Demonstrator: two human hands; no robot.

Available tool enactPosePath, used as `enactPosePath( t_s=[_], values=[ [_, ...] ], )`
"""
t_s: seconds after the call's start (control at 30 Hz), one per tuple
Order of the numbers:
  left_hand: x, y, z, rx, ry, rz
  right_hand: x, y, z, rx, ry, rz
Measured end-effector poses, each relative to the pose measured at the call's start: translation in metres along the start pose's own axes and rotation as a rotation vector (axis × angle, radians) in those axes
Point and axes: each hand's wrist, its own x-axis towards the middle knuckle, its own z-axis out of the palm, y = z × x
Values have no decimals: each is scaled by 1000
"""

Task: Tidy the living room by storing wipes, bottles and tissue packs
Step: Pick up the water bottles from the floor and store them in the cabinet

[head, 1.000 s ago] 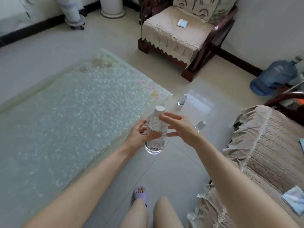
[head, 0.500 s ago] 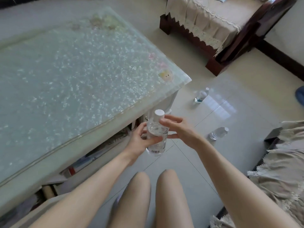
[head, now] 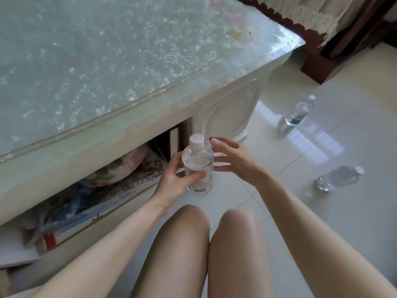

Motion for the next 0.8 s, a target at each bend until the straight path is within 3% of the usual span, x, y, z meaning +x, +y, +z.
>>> enactPosePath(
  t_s=[0.37, 0.8],
  values=[
    [17, -24, -18, 7, 86, 45, 55, 38, 12, 87, 131, -82],
    [13, -25, -17, -27, 102, 49, 48, 37, 6, 103, 133, -136]
  ],
)
